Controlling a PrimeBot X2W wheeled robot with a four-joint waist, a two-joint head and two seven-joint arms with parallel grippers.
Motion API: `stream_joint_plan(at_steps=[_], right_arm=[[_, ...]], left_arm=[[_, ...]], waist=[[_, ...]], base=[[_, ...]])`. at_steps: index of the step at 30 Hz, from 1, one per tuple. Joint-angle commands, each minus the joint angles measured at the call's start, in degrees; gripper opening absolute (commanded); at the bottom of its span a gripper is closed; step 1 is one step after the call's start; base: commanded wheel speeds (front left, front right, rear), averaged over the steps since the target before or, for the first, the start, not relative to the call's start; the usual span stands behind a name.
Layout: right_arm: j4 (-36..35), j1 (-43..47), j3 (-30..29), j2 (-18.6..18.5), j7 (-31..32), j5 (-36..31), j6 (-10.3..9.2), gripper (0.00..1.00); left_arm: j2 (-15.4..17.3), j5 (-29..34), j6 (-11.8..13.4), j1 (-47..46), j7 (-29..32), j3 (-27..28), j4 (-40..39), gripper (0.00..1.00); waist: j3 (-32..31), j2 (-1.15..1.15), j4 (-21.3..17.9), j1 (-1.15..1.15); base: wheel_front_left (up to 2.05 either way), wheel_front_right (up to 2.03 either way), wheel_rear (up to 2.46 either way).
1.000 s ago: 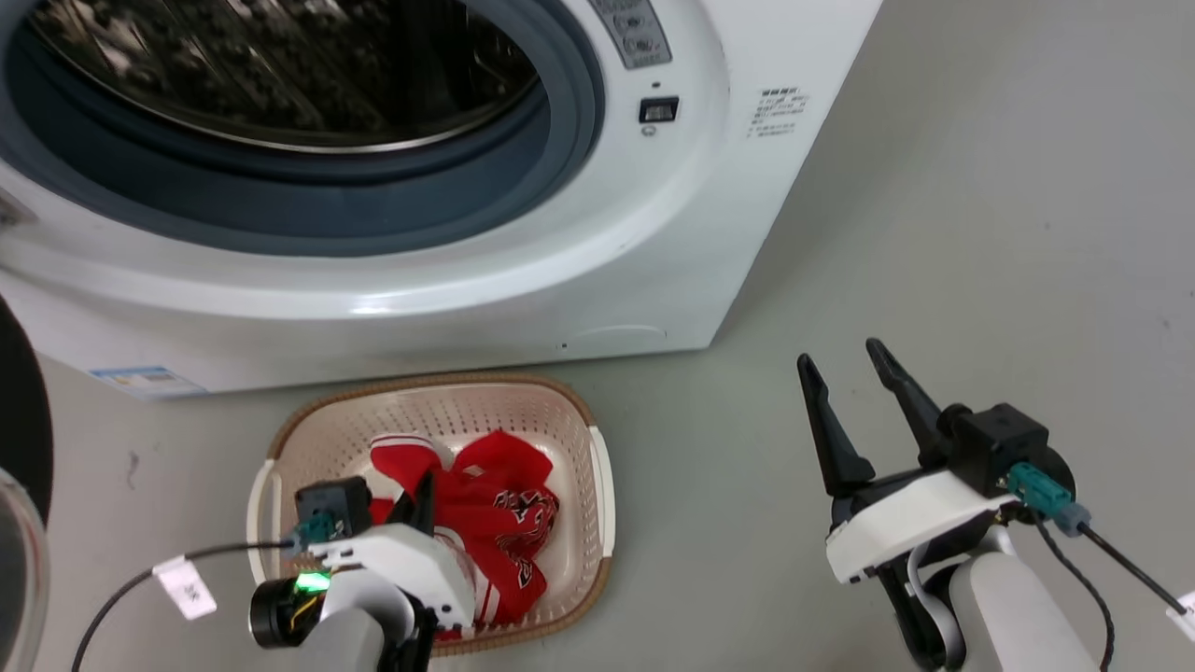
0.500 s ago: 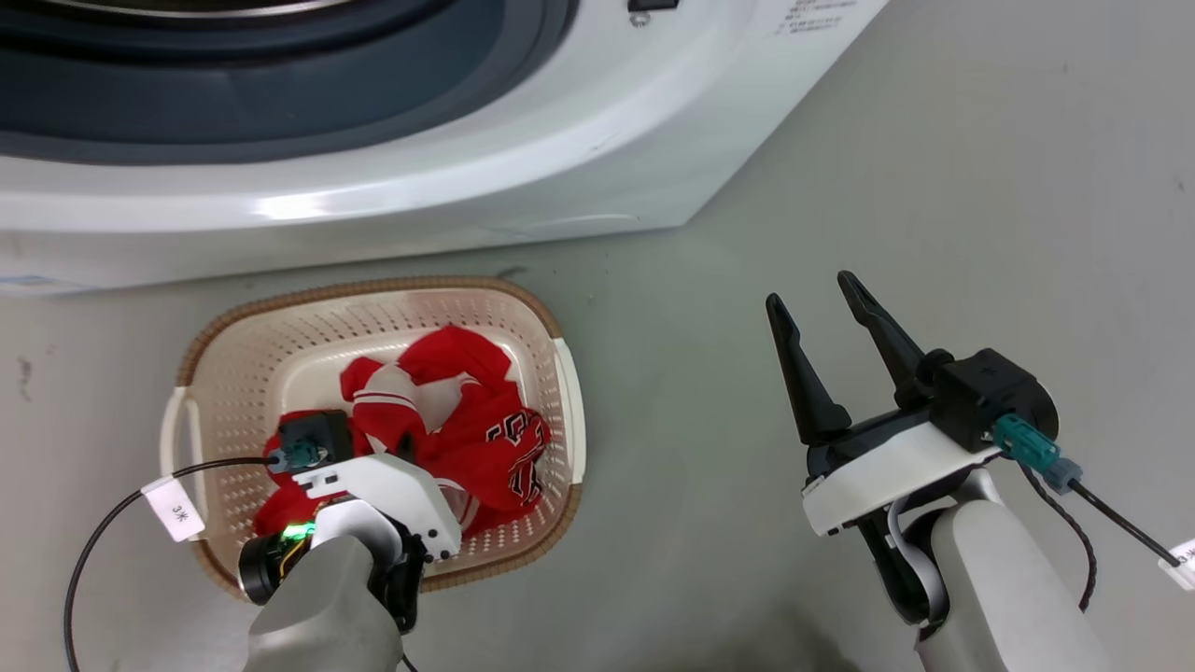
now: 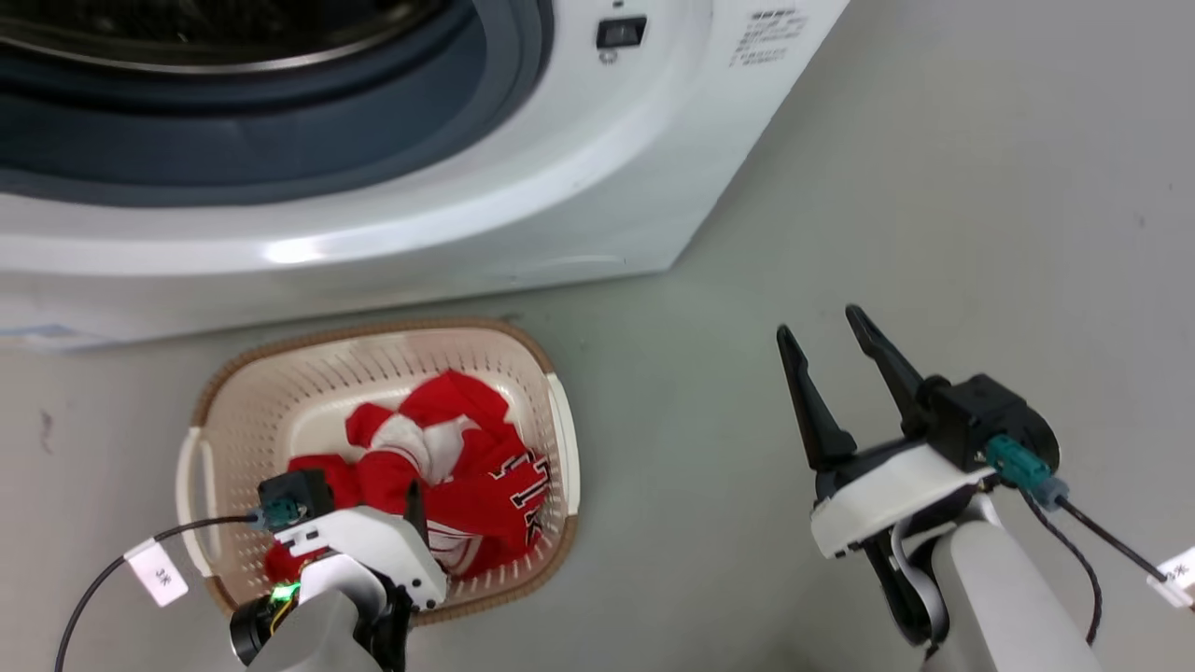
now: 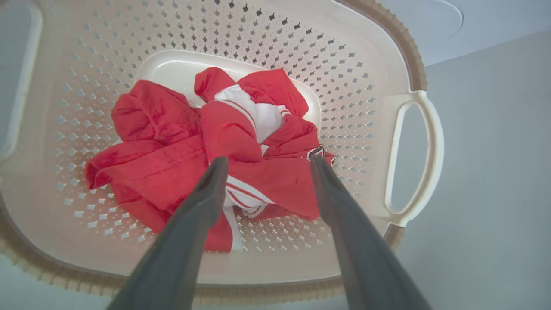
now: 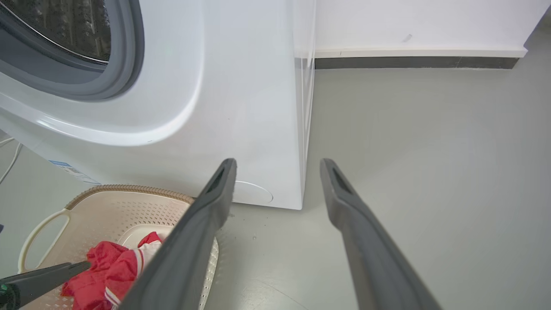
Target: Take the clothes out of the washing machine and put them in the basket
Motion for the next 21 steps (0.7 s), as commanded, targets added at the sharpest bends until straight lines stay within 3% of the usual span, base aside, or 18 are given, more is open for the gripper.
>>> stream_joint_plan(at_steps=[1,3,9,10,11,21], right_arm=[[0.4,1.3,-0.6,0.0,-0.1,-0.5,-0.04,1.00],[0.6,2.9,-1.8,0.0,0.4,-1.6,-0.04,1.00],[-0.3,5.7,-3.9,0.0,1.7,-3.6,-0.04,1.00],[-1.9,7.4,-5.8,0.0,2.4,-5.2,-0.04,1.00],[-2.4,7.8,-6.4,0.0,2.6,-5.6,-0.04,1.00],[-7.1,11.5,-9.1,0.0,4.2,-7.8,-0.04,1.00]], left_arm=[[-0.1,-0.5,-0.7,1.2,-0.5,0.4,-0.7,1.00],[0.6,0.0,-1.1,3.0,-0.8,1.2,-4.3,1.00],[1.5,5.4,0.7,8.9,-0.8,3.5,-19.0,1.00],[1.5,10.3,1.7,13.5,-0.8,6.2,-30.5,1.00],[1.4,11.6,1.9,14.5,-0.8,6.8,-33.2,1.00],[1.0,21.6,2.4,21.6,-0.8,9.6,-53.3,1.00]], waist=[[-5.5,0.00,1.5,-0.01],[-9.3,0.00,2.6,-0.01],[-15.1,0.00,4.3,-0.01],[-18.0,0.00,5.2,-0.01],[-18.6,0.00,5.4,-0.01],[-22.9,0.00,6.6,-0.01]], base=[[0.00,0.00,0.00],[0.00,0.00,0.00],[0.00,0.00,0.00],[0.00,0.00,0.00],[0.00,0.00,0.00],[0.00,0.00,0.00]])
